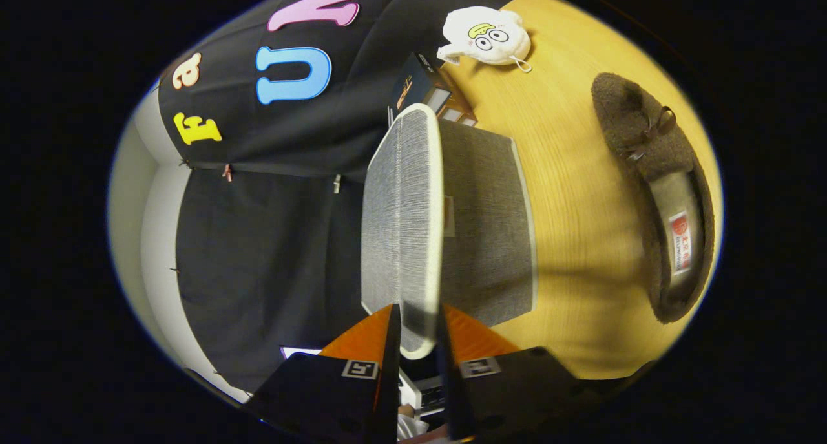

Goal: Open the storage box then place both shoes into the box .Put the left shoe in first, then the right shoe, with the right side of both shoes facing outward in a uniform manner.

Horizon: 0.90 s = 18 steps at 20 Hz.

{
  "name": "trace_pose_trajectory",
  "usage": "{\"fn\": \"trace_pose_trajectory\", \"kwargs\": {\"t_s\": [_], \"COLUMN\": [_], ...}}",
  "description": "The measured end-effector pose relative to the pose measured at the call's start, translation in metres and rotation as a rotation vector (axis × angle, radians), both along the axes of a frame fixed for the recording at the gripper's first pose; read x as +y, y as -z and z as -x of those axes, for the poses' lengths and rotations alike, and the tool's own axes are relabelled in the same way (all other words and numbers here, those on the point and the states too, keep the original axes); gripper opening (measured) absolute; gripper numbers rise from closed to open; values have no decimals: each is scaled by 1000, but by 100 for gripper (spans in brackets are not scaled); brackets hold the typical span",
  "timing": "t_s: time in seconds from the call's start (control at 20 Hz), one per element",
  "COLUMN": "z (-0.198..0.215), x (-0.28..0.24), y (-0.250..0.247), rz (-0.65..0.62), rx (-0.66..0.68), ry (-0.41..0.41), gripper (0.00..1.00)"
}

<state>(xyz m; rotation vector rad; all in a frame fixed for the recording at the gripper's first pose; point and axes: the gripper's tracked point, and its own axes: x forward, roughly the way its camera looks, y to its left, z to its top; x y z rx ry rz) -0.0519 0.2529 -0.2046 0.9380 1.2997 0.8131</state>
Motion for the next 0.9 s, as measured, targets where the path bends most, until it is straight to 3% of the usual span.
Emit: {"fn": "trace_pose_trajectory", "kwargs": {"t_s": [0.05, 0.25, 0.45, 0.7, 0.9], "z": [3, 6, 9, 1, 2], "x": [9, 16, 14, 17, 35], "y": [-3, -13, -25, -76, -108], "rz": [-25, -52, -65, -141, -147], "rx": [5, -5, 8, -13, -94], "ry": [-10, -12, -19, 13, -33], "gripper": [13, 5, 5, 5, 5]}}
